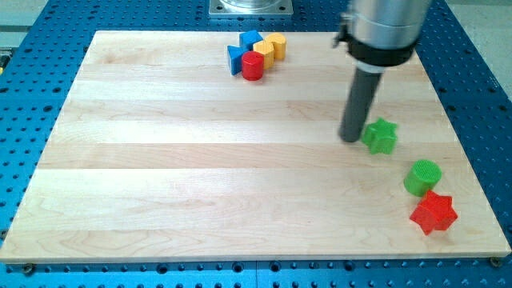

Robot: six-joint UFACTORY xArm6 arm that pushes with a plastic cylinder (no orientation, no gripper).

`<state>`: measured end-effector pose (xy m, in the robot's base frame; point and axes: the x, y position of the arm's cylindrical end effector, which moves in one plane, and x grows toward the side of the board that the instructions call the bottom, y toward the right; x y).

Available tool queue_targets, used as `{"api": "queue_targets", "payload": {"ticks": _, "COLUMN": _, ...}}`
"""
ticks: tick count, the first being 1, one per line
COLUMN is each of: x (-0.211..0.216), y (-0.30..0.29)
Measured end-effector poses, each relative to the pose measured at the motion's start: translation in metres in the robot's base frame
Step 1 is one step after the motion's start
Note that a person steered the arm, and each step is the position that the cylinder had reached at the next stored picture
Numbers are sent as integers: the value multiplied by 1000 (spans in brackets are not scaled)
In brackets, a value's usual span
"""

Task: Separate the cube and hexagon from the group of blocks

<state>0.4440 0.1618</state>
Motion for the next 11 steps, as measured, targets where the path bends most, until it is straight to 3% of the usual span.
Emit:
{"api": "queue_targets", "payload": {"ticks": 3, "x": -7, "y": 59}}
{"api": "queue_targets", "payload": {"ticks": 4, "x": -12, "y": 15}}
{"api": "queue_targets", "payload": {"ticks": 6, "x": -67, "y": -251}}
{"api": "queue_targets", "payload": {"ticks": 7, "x": -170, "y": -287}}
{"api": "queue_targets", "payload": {"ticks": 9, "x": -251, "y": -224}}
{"api": "queue_targets", "payload": {"ticks": 11, "x": -174, "y": -105}}
